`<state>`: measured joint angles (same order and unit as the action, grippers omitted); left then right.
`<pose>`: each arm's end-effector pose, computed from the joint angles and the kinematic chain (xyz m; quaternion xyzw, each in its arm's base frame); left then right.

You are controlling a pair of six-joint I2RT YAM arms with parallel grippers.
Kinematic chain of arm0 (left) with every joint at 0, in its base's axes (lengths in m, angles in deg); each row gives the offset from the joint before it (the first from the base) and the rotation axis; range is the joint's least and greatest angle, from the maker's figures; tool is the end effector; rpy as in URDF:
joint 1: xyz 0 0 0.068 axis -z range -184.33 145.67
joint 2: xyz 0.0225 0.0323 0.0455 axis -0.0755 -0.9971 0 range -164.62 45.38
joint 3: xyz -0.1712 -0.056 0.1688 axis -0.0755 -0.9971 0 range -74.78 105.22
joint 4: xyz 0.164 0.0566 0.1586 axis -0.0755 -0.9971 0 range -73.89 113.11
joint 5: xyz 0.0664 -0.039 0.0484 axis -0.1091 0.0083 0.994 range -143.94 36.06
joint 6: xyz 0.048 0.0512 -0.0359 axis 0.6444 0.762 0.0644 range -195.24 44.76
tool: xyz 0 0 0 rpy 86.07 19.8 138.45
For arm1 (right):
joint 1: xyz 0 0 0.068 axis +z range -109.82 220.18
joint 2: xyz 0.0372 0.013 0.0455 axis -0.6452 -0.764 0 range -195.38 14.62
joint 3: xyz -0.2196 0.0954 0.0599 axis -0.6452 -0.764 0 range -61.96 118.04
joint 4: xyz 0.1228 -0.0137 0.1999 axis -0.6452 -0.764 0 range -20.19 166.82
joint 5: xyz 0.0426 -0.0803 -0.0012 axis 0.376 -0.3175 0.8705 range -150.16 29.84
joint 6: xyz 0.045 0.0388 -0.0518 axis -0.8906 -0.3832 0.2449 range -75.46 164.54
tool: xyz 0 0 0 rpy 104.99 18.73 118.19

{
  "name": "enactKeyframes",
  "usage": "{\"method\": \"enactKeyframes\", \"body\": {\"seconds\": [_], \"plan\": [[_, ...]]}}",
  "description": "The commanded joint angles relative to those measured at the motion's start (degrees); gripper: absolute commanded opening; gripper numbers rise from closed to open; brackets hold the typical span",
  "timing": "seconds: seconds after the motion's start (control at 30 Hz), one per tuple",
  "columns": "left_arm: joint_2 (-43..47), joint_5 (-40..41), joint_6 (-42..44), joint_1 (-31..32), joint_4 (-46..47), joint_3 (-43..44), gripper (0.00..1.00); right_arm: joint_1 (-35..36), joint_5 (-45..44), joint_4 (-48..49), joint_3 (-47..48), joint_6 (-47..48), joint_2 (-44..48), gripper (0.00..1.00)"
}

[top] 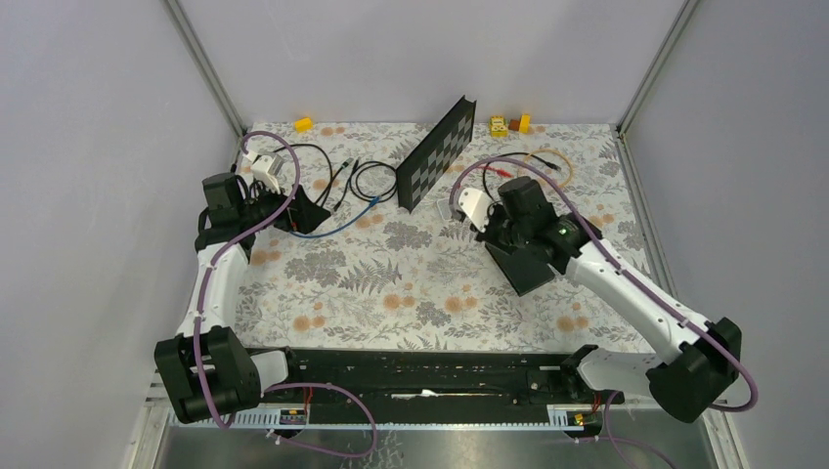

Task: Pull the plug from the switch port
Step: Place the connector at the center of the board.

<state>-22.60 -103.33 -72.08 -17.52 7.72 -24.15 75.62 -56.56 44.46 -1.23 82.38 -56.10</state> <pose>0.2601 0.0083 0.2622 0.1296 0.8120 -0.3010 0.4830 0.2176 0.1601 0.2634 -0.5558 0.7261 0.0202 0.4043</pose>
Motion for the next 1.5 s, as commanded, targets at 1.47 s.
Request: {"method": "enactKeyframes", "body": {"seconds": [1.47], "plan": [[2.72, 0.77, 0.79, -0.19, 0.59, 0.93, 0.99, -22.42, -14.68, -5.37, 61.16, -20.6, -68.35, 0.15]]}}
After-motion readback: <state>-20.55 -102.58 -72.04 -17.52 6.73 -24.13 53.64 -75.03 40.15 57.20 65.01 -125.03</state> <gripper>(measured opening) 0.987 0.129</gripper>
